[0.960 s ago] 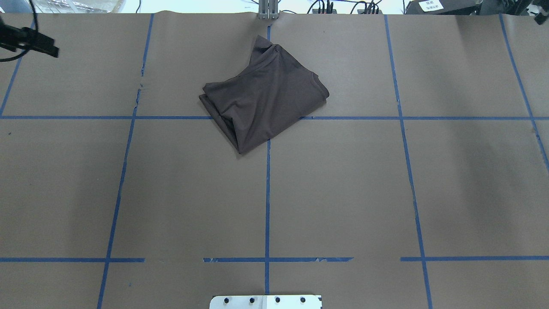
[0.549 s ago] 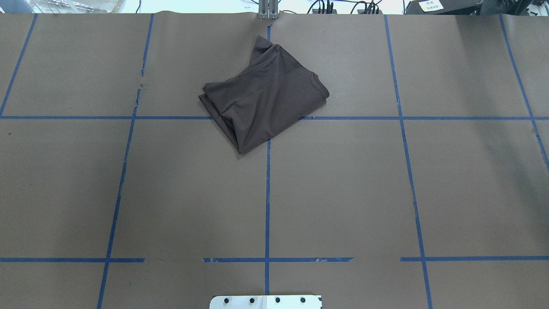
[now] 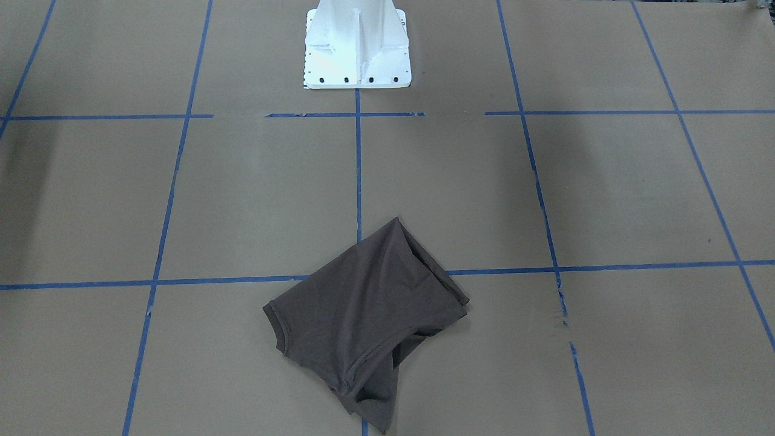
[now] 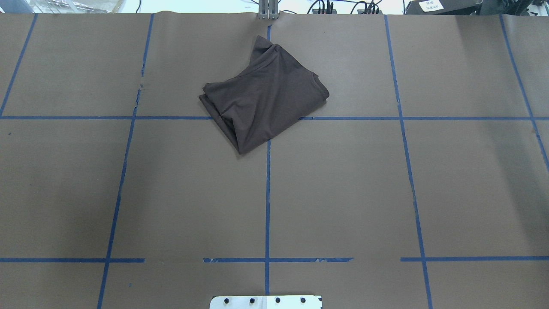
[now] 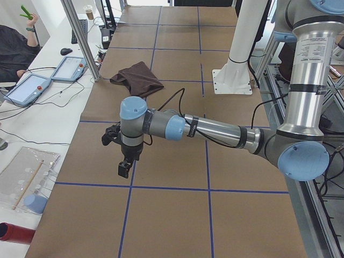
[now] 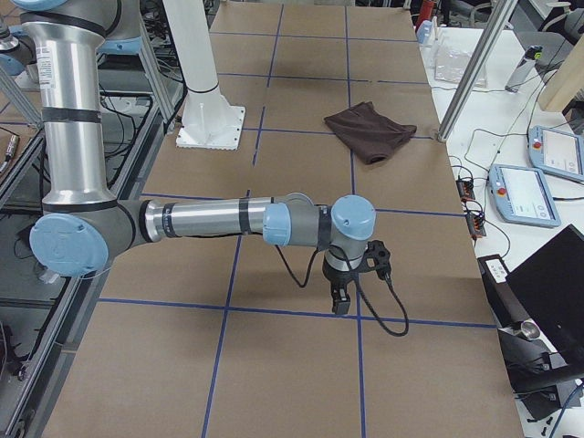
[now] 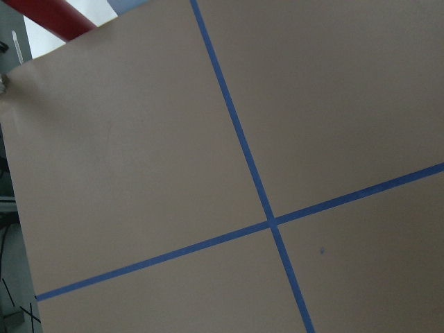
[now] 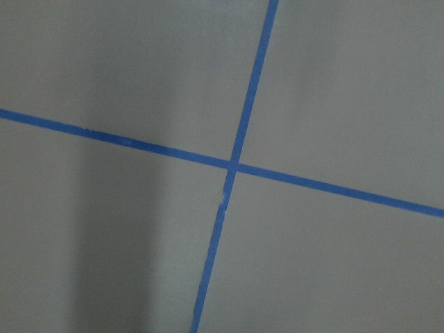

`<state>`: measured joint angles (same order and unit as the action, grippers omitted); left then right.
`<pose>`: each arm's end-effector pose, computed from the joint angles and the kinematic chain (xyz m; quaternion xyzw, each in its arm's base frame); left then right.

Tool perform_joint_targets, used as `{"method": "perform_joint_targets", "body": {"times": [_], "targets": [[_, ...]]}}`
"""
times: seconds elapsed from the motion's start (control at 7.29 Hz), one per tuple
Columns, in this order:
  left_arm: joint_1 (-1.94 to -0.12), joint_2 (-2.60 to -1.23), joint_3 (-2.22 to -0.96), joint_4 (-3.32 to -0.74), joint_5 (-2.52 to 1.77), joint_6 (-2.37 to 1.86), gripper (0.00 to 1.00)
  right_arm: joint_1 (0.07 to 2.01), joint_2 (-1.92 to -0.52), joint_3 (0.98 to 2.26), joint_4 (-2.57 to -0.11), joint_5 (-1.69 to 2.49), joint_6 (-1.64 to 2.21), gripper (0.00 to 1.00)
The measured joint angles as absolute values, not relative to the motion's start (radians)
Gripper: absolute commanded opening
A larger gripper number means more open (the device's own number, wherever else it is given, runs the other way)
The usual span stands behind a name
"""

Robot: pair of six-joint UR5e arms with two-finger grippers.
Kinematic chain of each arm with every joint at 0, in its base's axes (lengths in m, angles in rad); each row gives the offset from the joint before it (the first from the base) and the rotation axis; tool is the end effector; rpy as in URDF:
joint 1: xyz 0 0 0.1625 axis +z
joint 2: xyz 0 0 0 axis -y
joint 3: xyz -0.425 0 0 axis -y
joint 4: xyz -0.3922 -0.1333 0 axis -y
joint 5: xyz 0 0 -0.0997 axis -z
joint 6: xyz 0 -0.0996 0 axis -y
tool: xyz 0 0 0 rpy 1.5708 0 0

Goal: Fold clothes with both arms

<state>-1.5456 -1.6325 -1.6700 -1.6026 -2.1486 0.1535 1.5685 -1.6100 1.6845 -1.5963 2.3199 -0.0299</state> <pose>-0.0656 -0.5290 0.5866 0.1102 0.2771 0.1124 0.9479 0.0644 -0.4778 0.6259 0.0278 -0.3654 -0.0239 0.9301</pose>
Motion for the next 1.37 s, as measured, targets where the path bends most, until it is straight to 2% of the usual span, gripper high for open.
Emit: {"method": "perform_joint_targets", "body": {"times": [0.27,0.69,1.1,1.37], "targets": [[-1.544,-1.650,-1.581,-1.606,-2.151,0.156,1.00,1.569,-1.653,1.690,-1.512,2.383,0.055,1.00],[-1.543,-1.647,-1.520,-1.605,-2.238,0.158,1.00,1.568,-1.663,1.685,-1.495,2.395,0.068,1.00],[-1.545,-1.642,-1.526,-1.603,-2.275,0.158,1.00,1.569,-1.670,1.705,-1.522,2.307,0.062,1.00],[-1.547,-1.641,-1.544,-1.591,-2.279,0.158,1.00,1.569,-1.689,1.782,-1.659,2.304,0.050,1.00]]}}
